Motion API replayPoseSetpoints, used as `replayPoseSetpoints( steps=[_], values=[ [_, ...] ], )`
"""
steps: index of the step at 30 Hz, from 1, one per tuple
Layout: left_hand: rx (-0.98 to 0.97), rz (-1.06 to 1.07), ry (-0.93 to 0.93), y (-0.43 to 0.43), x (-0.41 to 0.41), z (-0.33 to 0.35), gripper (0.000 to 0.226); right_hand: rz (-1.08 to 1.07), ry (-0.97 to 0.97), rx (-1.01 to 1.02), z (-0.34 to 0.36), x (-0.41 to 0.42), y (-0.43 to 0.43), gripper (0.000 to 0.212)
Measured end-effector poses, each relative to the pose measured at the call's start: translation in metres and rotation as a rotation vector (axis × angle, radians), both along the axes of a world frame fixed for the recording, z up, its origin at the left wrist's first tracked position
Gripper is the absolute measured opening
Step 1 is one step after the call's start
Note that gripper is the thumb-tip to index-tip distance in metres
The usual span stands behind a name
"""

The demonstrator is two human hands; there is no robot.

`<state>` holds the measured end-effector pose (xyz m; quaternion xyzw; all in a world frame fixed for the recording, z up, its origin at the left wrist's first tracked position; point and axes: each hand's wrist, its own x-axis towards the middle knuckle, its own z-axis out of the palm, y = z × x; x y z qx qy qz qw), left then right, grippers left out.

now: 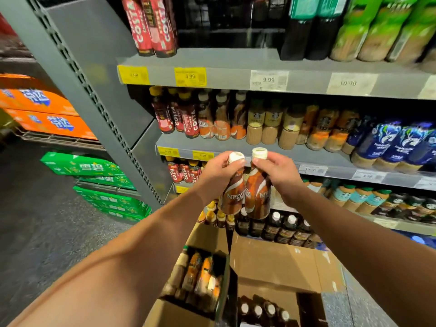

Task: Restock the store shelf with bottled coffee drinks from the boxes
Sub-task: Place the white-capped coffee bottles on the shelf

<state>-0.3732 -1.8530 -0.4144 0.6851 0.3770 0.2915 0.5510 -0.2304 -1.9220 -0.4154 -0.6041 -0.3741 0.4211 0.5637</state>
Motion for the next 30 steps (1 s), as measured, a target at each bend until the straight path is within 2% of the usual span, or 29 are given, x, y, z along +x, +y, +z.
replayPoseSetpoints(
  steps=[9,20,23,26,30],
  values=[
    [0.049,-0.019,-0.002,0.043,0.013,0.035,0.011,-0.016,-0.032,0.022,0.033,0.016,0.046,0.009],
    [0.122,-0.118,0.008,0.096,-0.034,0.066,0.017,-0.12,-0.078,0.067,0.065,-0.038,0.08,0.011],
    [0.123,-0.153,-0.018,0.109,-0.047,0.086,0.014,-0.162,-0.094,0.094,0.086,-0.054,0.089,0.014],
    [0.182,-0.156,-0.049,0.119,-0.057,0.113,0.009,-0.208,-0.128,0.127,0.111,-0.066,0.096,0.006],
    [0.202,-0.172,-0.065,0.13,-0.067,0.154,0.012,-0.235,-0.179,0.19,0.152,-0.077,0.102,0.01]
  ],
)
